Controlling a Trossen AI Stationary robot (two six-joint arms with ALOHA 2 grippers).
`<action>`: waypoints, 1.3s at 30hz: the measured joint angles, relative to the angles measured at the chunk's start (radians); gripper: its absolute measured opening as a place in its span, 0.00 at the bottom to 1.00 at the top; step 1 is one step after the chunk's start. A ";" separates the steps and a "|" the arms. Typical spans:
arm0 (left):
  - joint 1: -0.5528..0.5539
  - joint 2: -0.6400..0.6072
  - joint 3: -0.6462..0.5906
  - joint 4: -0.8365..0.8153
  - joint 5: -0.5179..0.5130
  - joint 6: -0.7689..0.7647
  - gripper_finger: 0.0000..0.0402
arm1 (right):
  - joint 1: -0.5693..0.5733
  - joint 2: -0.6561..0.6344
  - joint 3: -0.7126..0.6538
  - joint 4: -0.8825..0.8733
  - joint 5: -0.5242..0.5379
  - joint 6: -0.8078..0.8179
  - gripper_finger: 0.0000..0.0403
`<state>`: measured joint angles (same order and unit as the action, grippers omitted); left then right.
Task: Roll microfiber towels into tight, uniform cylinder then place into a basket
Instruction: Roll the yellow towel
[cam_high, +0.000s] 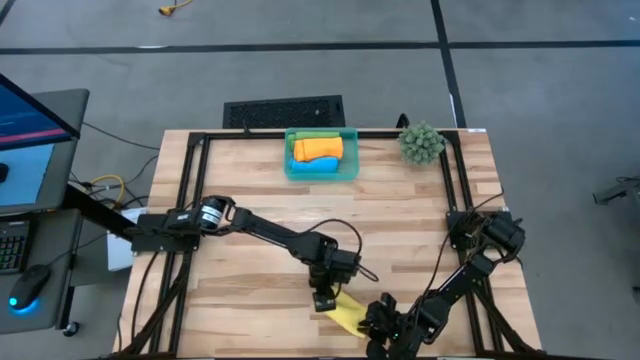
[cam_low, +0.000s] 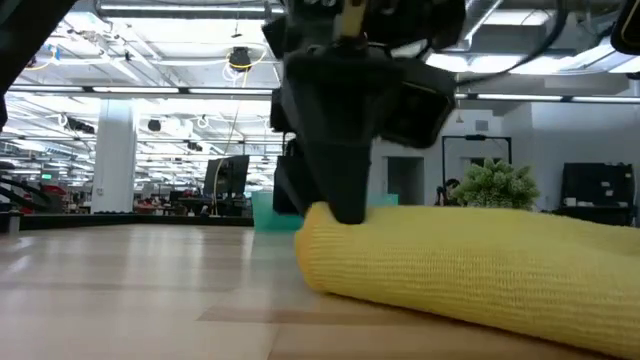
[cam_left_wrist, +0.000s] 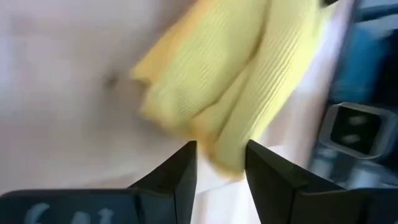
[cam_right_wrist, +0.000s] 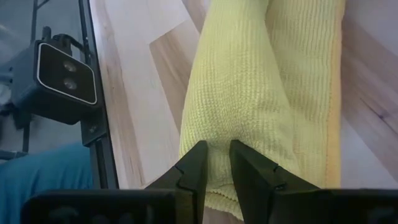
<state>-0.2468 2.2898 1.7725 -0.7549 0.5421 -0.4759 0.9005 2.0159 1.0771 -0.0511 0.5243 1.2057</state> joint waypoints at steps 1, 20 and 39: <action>-0.006 -0.012 0.000 -0.027 -0.046 0.019 0.30 | 0.000 0.000 0.000 0.001 0.000 0.000 0.24; -0.322 -0.076 0.003 0.117 -0.728 0.538 0.30 | -0.006 0.001 -0.001 0.005 -0.006 0.001 0.24; -0.245 -0.076 -0.131 0.258 -0.720 0.589 0.30 | -0.011 0.002 -0.002 0.014 -0.005 -0.001 0.24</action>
<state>-0.4921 2.2135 1.6418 -0.4971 -0.1783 0.1129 0.8894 2.0174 1.0752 -0.0376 0.5190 1.2049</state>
